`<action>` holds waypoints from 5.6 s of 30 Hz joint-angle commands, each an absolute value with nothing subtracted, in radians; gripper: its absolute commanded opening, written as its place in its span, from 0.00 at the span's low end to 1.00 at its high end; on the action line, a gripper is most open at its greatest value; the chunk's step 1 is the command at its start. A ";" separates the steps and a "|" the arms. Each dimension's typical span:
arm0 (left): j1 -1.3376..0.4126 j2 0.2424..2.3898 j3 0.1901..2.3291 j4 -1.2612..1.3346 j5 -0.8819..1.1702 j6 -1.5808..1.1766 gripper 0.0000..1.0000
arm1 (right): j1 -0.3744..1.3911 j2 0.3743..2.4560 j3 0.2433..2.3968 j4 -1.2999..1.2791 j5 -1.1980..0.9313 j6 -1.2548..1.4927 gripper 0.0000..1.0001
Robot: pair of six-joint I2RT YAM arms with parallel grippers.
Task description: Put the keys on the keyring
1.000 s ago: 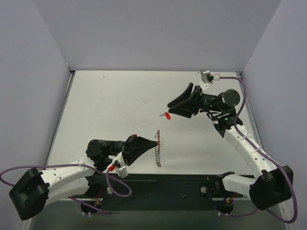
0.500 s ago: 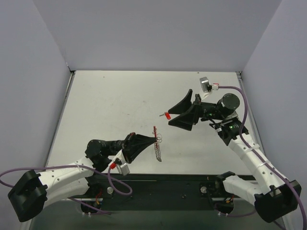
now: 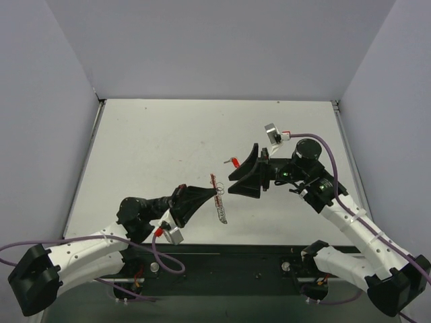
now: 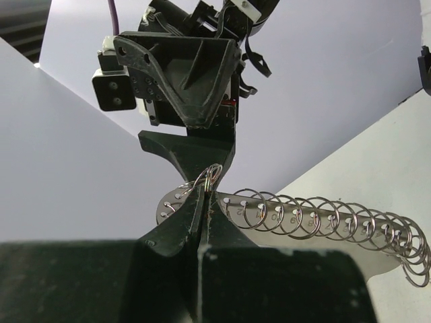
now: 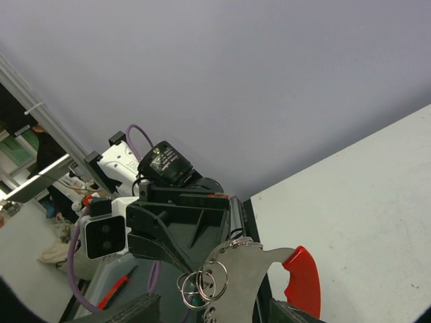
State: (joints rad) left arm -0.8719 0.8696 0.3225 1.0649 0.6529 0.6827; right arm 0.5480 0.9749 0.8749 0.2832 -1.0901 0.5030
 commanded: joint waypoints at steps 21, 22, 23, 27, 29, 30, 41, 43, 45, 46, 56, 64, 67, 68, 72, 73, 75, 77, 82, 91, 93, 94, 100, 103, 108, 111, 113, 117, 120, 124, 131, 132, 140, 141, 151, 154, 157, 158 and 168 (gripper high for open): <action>-0.939 0.799 0.364 0.888 0.546 0.847 0.00 | 0.630 1.009 0.816 0.450 -0.897 0.828 0.41; -0.945 0.798 0.365 0.882 0.534 0.854 0.00 | 0.635 1.012 0.818 0.443 -0.891 0.828 0.41; -0.946 0.795 0.367 0.876 0.526 0.861 0.00 | 0.641 1.011 0.819 0.436 -0.888 0.825 0.41; -0.960 0.782 0.367 0.848 0.502 0.891 0.00 | 0.644 0.994 0.825 0.358 -0.862 0.782 0.41; -0.968 0.775 0.367 0.842 0.480 0.896 0.00 | 0.644 0.983 0.833 0.335 -0.851 0.770 0.42; -0.969 0.773 0.365 0.839 0.473 0.896 0.00 | 0.643 0.982 0.831 0.327 -0.850 0.769 0.45; -0.969 0.727 0.373 0.916 0.299 0.631 0.00 | 0.653 0.902 0.819 0.284 -0.801 0.613 0.73; -0.969 0.710 0.409 0.853 0.287 0.560 0.00 | 0.663 0.865 0.853 0.158 -0.751 0.499 0.75; -0.966 0.690 0.451 0.746 0.267 0.479 0.00 | 0.681 0.847 0.880 0.035 -0.715 0.349 0.76; -0.966 0.686 0.471 0.708 0.255 0.454 0.00 | 0.689 0.841 0.909 0.006 -0.688 0.307 0.76; -0.962 0.689 0.633 0.424 0.184 0.305 0.00 | 0.891 0.864 1.003 -0.120 -0.435 0.046 0.72; -0.957 0.725 0.726 0.295 0.163 0.218 0.00 | 0.911 0.864 1.060 -0.111 -0.304 -0.077 0.63; -0.957 0.732 0.733 0.291 0.173 0.209 0.00 | 0.911 0.887 1.083 -0.110 -0.321 -0.103 0.63; -0.959 0.732 0.733 0.291 0.181 0.207 0.00 | 0.911 0.894 1.089 -0.110 -0.327 -0.123 0.63; -0.956 0.738 0.736 0.290 0.190 0.196 0.00 | 0.910 0.897 1.095 -0.094 -0.366 -0.158 0.63; -0.957 0.741 0.739 0.287 0.199 0.192 0.00 | 0.910 0.897 1.094 -0.077 -0.367 -0.163 0.63; -0.956 0.752 0.747 0.281 0.210 0.186 0.00 | 0.911 0.900 1.088 -0.054 -0.368 -0.170 0.63; -0.957 0.759 0.758 0.268 0.218 0.184 0.00 | 0.911 0.907 1.089 -0.046 -0.368 -0.179 0.63; -0.956 0.767 0.762 0.264 0.227 0.175 0.00 | 0.911 0.919 1.091 -0.011 -0.396 -0.176 0.63; -0.956 0.765 0.764 0.270 0.250 0.155 0.00 | 0.911 0.942 1.088 0.038 -0.407 -0.179 0.62; -0.957 0.770 0.765 0.270 0.255 0.150 0.00 | 0.911 0.943 1.088 0.049 -0.408 -0.179 0.59; -0.957 0.772 0.765 0.270 0.259 0.150 0.00 | 0.910 0.945 1.088 0.052 -0.410 -0.179 0.56; -0.956 0.769 0.767 0.273 0.276 0.141 0.00 | 0.910 0.963 1.089 0.060 -0.413 -0.175 0.36; -0.957 0.765 0.761 0.281 0.273 0.140 0.00 | 0.910 0.965 1.088 0.061 -0.419 -0.170 0.22; -0.956 0.756 0.755 0.290 0.258 0.138 0.00 | 0.908 0.960 1.083 0.060 -0.426 -0.163 0.00; -0.956 0.744 0.744 0.299 0.226 0.138 0.00 | 0.902 0.951 1.072 0.060 -0.434 -0.156 0.00; -0.954 0.729 0.733 0.308 0.204 0.137 0.00 | 0.899 0.943 1.065 0.061 -0.437 -0.146 0.00; -0.954 0.696 0.684 0.365 0.149 0.132 0.00 | 0.876 0.927 1.046 0.074 -0.462 -0.117 0.00; -0.954 0.684 0.673 0.374 0.132 0.130 0.00 | 0.848 0.913 1.025 0.100 -0.494 -0.081 0.00; -0.954 0.676 0.652 0.399 0.141 0.133 0.00 | 0.781 0.905 1.003 0.146 -0.560 -0.020 0.00; -0.953 0.676 0.634 0.423 0.189 0.152 0.00 | 0.733 0.928 0.996 0.195 -0.607 0.054 0.00; -0.953 0.676 0.630 0.432 0.210 0.156 0.00 | 0.732 0.931 0.996 0.196 -0.601 0.058 0.00; -0.951 0.701 0.617 0.471 0.235 0.173 0.00 | 0.703 1.006 0.997 0.230 -0.626 0.133 0.22; -0.951 0.704 0.615 0.479 0.230 0.173 0.00 | 0.700 1.006 0.993 0.238 -0.623 0.138 0.29; -0.948 0.701 0.571 0.532 0.181 0.207 0.00 | 0.652 0.925 0.927 0.268 -0.511 0.172 0.79; -0.948 0.703 0.571 0.529 0.175 0.209 0.00 | 0.634 0.923 0.911 0.268 -0.483 0.202 0.88; -0.946 0.703 0.574 0.520 0.163 0.207 0.00 | 0.617 0.926 0.902 0.268 -0.463 0.225 0.92; -0.945 0.709 0.580 0.487 0.117 0.193 0.00 | 0.614 0.928 0.900 0.267 -0.460 0.229 0.92; -0.940 0.745 0.725 0.141 -0.029 0.204 0.00 | 0.586 0.991 0.893 0.253 -0.500 0.256 0.93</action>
State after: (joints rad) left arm -0.9451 0.7391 0.6178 0.2543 0.0269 0.1883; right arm 0.5961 0.9596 0.8944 0.1986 -0.4675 0.2337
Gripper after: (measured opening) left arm 0.023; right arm 0.936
